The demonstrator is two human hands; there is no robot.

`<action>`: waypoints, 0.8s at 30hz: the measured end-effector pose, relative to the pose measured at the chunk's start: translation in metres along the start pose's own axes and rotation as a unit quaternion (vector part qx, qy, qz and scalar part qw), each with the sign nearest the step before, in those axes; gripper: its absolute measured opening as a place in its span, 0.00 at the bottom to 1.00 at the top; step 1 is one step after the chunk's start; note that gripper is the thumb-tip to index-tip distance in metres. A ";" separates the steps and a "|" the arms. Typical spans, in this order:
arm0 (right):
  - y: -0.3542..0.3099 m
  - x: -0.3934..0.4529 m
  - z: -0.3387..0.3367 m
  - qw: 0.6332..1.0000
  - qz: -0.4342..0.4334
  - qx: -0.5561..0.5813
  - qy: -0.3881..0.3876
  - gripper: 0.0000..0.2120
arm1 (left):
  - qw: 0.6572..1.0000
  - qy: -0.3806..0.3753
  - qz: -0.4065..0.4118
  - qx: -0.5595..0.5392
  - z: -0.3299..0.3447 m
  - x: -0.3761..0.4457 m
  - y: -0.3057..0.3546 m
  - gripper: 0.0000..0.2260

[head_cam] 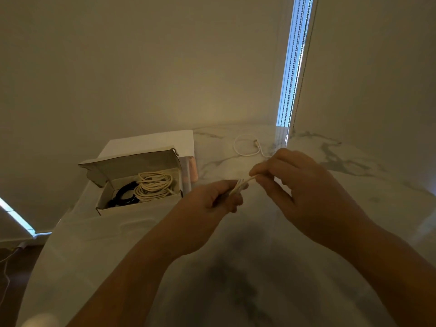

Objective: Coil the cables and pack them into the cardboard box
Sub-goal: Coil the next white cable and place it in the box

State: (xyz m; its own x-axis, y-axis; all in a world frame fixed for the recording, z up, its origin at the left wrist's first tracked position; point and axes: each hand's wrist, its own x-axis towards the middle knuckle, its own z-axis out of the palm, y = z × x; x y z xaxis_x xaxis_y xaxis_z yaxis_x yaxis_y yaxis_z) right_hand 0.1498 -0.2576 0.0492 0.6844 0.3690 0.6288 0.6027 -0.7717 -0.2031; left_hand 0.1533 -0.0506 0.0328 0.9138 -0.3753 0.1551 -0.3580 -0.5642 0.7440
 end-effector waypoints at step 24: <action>0.020 0.005 0.005 0.973 0.172 0.125 0.085 0.07 | 0.998 0.047 0.041 -0.028 0.007 -0.003 0.002 0.13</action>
State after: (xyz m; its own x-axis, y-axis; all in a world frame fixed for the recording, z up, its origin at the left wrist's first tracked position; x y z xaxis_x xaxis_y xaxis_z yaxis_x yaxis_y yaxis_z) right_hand 0.1674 -0.2689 0.0440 0.7989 0.0034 0.6014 0.4449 -0.6761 -0.5872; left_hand 0.1485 -0.0556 0.0296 0.8970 -0.3465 0.2745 -0.4229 -0.4919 0.7610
